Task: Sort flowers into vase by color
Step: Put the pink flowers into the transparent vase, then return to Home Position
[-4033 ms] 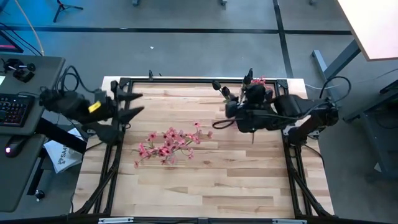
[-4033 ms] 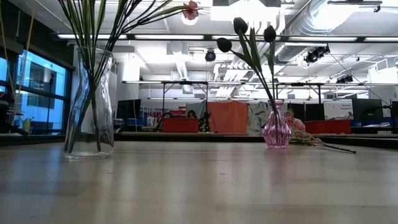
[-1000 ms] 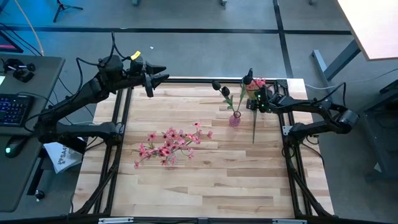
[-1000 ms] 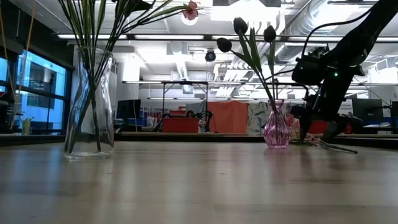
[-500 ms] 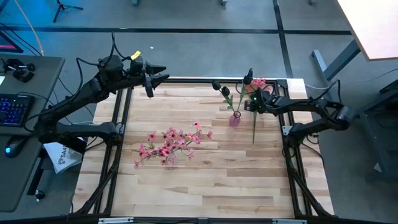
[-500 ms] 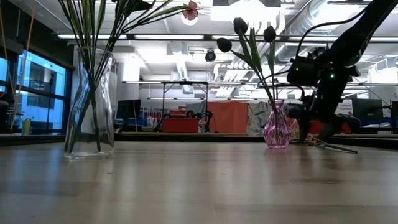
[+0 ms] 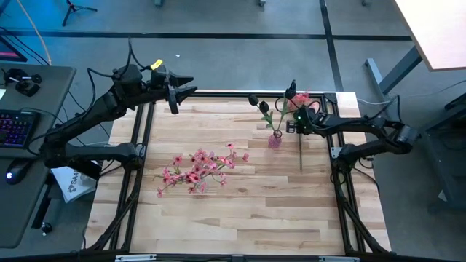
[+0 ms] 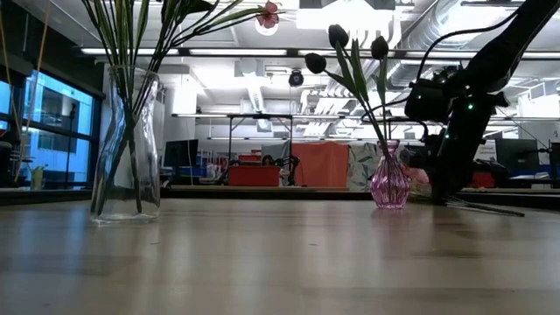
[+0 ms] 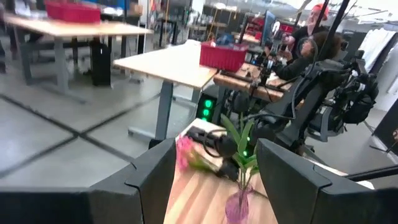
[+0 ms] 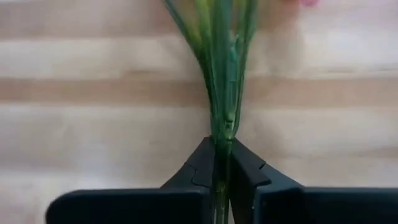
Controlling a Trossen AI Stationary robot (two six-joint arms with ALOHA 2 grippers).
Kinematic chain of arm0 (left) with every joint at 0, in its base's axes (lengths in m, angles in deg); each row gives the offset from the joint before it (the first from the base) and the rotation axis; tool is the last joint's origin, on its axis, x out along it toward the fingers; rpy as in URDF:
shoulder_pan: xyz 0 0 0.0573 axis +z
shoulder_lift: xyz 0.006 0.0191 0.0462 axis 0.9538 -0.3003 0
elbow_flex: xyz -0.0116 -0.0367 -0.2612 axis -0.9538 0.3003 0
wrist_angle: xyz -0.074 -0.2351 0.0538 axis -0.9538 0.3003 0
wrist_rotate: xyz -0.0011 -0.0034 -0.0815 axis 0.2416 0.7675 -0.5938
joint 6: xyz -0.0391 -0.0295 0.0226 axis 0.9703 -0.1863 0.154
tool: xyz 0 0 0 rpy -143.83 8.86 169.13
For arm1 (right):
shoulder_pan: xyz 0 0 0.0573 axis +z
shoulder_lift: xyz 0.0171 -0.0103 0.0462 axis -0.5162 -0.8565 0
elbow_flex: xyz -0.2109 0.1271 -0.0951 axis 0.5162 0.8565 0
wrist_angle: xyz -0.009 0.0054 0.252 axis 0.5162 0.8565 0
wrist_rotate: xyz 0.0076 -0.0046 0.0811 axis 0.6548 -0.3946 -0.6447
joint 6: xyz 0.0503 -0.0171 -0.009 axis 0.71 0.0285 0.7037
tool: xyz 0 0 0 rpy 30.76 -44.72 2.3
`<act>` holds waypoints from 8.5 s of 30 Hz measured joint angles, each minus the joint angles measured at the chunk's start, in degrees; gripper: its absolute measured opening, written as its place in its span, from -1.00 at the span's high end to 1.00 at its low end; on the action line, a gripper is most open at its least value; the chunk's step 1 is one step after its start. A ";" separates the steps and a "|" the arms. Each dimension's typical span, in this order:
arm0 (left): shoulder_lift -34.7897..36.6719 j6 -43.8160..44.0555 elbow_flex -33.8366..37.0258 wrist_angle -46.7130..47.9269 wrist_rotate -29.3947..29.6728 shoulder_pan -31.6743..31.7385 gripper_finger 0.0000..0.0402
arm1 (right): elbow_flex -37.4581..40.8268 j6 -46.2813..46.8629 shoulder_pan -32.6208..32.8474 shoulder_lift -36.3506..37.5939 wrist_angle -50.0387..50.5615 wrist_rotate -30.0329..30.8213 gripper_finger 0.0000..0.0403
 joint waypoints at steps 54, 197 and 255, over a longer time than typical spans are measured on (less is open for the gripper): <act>2.03 14.86 0.00 -8.14 -1.40 -11.44 -0.05 | -24.99 -27.55 53.68 13.09 -43.44 -8.55 1.00; 18.04 21.27 0.04 3.78 11.13 -31.47 -0.05 | -60.76 -64.00 49.42 -40.72 -61.70 -22.47 1.00; 18.15 14.24 0.04 3.29 11.02 -31.47 -0.05 | -60.69 -42.11 49.31 -7.94 2.67 -14.14 -0.46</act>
